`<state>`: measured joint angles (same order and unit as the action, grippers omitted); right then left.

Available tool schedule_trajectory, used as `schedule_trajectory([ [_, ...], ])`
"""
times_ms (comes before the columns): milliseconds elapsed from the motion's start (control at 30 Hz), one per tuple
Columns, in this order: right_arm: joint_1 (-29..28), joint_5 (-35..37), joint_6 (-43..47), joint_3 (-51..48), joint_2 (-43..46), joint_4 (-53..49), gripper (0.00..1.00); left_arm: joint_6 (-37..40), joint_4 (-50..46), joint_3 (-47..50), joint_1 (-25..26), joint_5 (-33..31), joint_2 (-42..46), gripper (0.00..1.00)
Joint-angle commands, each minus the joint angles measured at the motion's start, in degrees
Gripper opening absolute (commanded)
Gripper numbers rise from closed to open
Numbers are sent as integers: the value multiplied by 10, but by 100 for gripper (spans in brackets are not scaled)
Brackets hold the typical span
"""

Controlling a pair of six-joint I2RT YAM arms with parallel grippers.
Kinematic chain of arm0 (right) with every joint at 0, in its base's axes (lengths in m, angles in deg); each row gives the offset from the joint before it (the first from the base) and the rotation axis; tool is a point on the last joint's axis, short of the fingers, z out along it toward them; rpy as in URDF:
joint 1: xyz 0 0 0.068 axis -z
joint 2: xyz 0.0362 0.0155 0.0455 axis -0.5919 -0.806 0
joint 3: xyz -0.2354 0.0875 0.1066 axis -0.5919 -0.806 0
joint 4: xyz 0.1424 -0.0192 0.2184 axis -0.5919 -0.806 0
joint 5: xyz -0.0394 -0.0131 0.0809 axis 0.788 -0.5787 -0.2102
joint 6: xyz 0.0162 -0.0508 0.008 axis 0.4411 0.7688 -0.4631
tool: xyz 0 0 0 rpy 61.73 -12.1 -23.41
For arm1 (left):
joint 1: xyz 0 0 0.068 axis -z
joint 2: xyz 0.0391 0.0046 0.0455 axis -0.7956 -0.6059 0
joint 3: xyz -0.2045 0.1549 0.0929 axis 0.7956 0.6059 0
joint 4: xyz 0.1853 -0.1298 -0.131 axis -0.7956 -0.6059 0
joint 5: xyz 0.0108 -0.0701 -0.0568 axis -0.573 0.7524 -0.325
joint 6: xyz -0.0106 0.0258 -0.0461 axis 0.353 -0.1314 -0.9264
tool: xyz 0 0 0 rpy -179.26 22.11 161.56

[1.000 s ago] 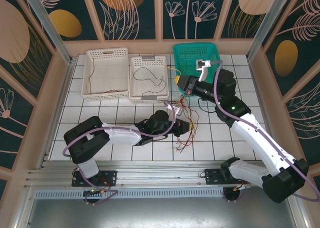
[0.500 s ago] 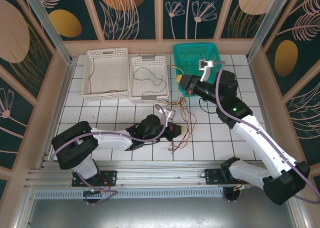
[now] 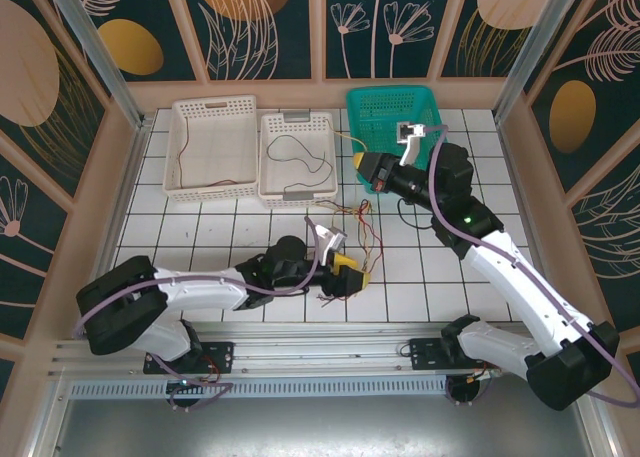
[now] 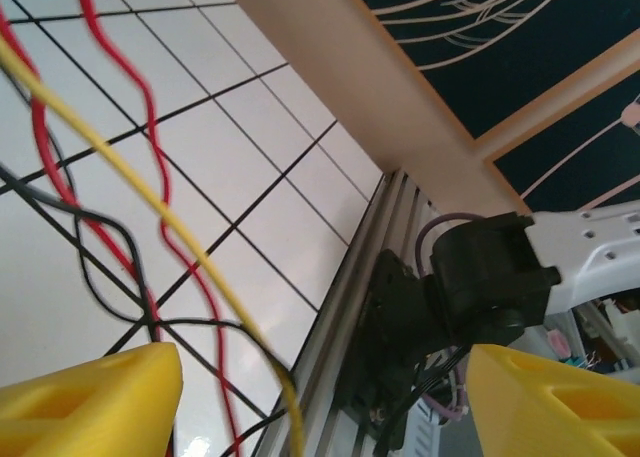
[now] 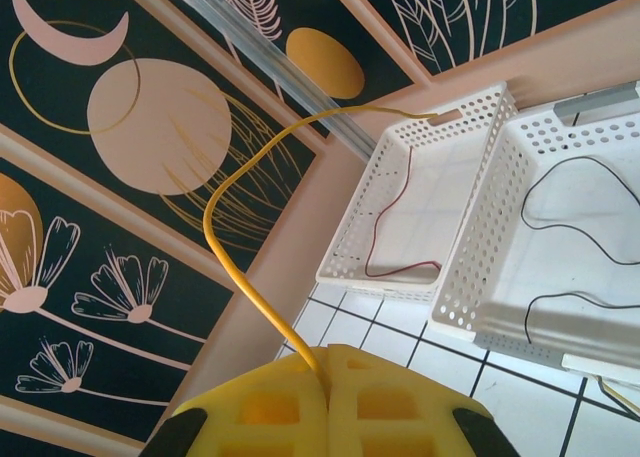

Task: Untangle the cables

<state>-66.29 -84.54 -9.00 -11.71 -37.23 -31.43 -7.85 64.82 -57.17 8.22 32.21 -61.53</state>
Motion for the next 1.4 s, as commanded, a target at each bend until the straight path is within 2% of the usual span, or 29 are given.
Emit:
schedule_trajectory([
  [0, -3, -15, -5, -6, -2, 34, 0, 41, -59, -30, 3, 3, 6, 76],
  [233, -10, -13, -7, 5, -6, 28, 0, 81, -174, -129, 3, -20, -66, 77],
  [467, -21, 2, 4, 9, 1, 16, 0, 123, -313, -187, 3, -115, -97, 76],
  [567, -25, 5, 3, 9, 0, 20, 0, 121, -336, -201, 3, -143, -107, 76],
  [733, -39, 14, 6, 12, -7, 22, 0, 108, -331, -222, 3, -154, -124, 74],
  [767, -42, 16, 8, 13, -8, 21, 0, 107, -328, -223, 3, -153, -127, 70],
  [933, -45, 40, 17, 19, -3, 4, 0, 102, -312, -210, 3, -151, -121, 33],
  [1067, -41, 125, 34, 16, 23, -25, 0, 96, -302, -168, 3, -150, -87, 4],
  [1100, -36, 146, 37, 15, 31, -32, 0, 95, -303, -154, 3, -150, -73, 0],
  [1200, -8, 178, 34, 4, 50, -42, 0, 92, -314, -118, 3, -152, -33, 0],
  [1367, 112, 149, -8, -26, 77, -42, 0, 87, -348, -59, 3, -168, 51, 0],
])
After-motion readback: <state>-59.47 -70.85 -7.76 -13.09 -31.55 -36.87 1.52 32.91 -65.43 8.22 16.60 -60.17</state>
